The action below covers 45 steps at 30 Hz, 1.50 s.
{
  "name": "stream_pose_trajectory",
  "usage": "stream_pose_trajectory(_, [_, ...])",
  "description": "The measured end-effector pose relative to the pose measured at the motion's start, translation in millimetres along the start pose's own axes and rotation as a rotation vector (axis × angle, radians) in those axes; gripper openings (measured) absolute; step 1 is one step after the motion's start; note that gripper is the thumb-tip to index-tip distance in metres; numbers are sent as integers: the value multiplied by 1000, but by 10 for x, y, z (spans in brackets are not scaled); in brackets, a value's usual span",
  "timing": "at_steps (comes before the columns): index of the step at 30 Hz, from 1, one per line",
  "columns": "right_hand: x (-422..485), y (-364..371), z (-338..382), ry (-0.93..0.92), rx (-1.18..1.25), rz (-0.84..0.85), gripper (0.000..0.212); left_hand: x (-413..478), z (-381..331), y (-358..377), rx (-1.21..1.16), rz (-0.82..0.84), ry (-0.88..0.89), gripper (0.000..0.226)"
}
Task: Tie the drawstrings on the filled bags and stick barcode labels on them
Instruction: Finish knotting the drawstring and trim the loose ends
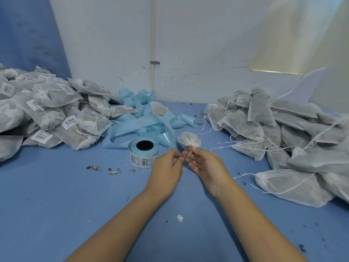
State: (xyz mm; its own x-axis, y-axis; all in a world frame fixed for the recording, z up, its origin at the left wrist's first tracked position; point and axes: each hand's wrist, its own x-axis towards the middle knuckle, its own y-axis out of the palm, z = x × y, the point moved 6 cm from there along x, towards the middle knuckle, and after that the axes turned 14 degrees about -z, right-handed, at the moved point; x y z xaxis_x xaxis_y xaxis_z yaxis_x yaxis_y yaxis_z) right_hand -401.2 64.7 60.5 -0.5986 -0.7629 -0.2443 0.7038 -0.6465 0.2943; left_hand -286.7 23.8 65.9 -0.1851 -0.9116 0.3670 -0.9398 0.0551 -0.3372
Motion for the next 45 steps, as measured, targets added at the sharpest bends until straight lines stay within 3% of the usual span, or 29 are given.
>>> stream_pose_trajectory(3, [18, -22, 42, -170, -141, -85, 10, -12, -49, -70, 298, -39, 248, 13])
stream_pose_trajectory(9, [-40, -39, 200, -651, -655, -191, 14, -50, -110, -77, 487, -86, 332, 22])
stream_pose_trajectory(16, [-211, 83, 212, -994, -1253, -273, 16, -63, -172, -114, 449, -143, 349, 23])
stream_pose_trajectory(19, [-277, 166, 203, -1098, -1376, -254, 12, -63, -162, -65, 402, -112, 382, 23])
stream_pose_trajectory(23, [-388, 203, 199, -1214, -1252, -232, 26, -30, -123, -55, 202, -90, 347, 22])
stream_pose_trajectory(27, [-409, 187, 199, -1217, -1178, -200, 43, -13, -75, -64, 92, -98, 281, 27])
stream_pose_trajectory(31, [-389, 139, 237, -1201, -1044, -243, 39, -29, -98, -57, 35, -89, 264, 28])
stream_pose_trajectory(38, [-209, -102, 233, -916, -584, -331, 22, -59, -76, 35, 52, 47, 212, 11])
stream_pose_trajectory(45, [-83, -199, 182, -604, -187, -292, 19, -78, -73, 54, 58, 91, 206, 14])
